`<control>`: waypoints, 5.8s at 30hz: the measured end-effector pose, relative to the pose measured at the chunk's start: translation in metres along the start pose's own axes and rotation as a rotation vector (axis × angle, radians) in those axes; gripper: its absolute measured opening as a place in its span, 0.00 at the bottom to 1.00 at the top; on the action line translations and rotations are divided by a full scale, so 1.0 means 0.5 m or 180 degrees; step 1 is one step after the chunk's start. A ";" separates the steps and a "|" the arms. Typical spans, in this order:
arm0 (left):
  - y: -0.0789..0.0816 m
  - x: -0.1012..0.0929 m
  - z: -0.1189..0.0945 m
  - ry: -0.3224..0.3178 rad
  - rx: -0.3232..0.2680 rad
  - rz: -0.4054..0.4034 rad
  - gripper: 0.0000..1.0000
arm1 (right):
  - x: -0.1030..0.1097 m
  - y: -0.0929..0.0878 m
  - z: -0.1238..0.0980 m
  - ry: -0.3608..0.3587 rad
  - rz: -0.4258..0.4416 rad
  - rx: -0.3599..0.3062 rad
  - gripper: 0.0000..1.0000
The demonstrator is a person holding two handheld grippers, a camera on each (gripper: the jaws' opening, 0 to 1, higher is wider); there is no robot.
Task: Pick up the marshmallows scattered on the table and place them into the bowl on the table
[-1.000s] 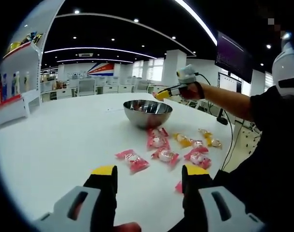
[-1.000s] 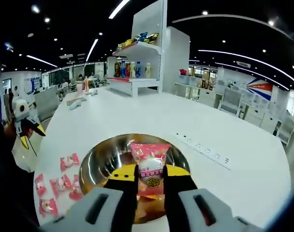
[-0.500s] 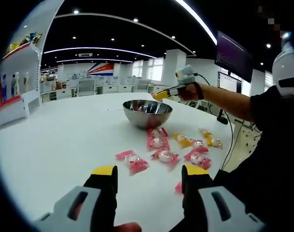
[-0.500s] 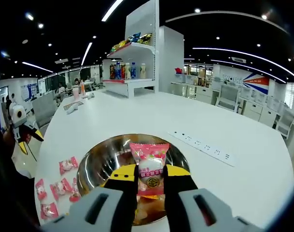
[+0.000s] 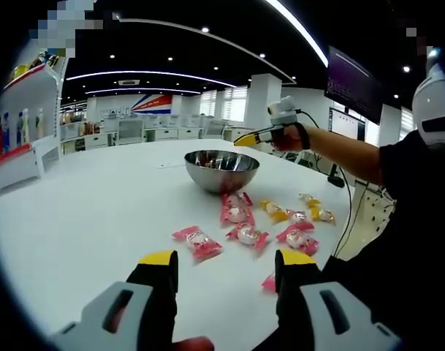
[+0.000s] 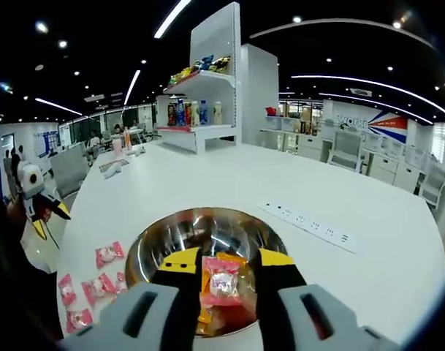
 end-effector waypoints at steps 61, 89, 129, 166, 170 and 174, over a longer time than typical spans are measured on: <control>0.009 -0.025 0.058 -0.0140 0.0077 0.0006 0.54 | 0.168 -0.049 -0.348 -0.0607 -0.0066 -0.1390 0.28; 0.002 0.019 0.142 0.0168 0.0246 -0.0158 0.50 | 0.139 -0.103 -0.376 -0.0765 0.0088 -0.1418 0.27; -0.054 0.078 0.237 0.0695 0.0680 -0.0122 0.42 | 0.225 -0.190 -0.367 -0.0090 -0.0283 -0.0769 0.26; -0.028 0.086 0.255 0.0655 0.0550 0.0226 0.23 | 0.197 -0.212 -0.356 -0.0177 -0.0096 -0.0721 0.24; -0.010 0.082 0.258 0.0556 0.0499 0.0177 0.23 | 0.204 -0.224 -0.353 -0.0158 -0.0115 -0.0637 0.24; 0.019 0.075 0.262 0.0459 0.0442 0.0179 0.23 | 0.212 -0.233 -0.350 -0.0120 -0.0164 -0.0550 0.24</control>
Point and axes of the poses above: the point that each gripper's makers call its tool centre point, and the gripper's own axes: z roughly forward along the fingers, x roughly to its left, y roughly out of its top, the point moved 2 cm from there along -z, roughly backward along the fingers, and after that the axes turned 1 degree about x, right-handed, at the moved point
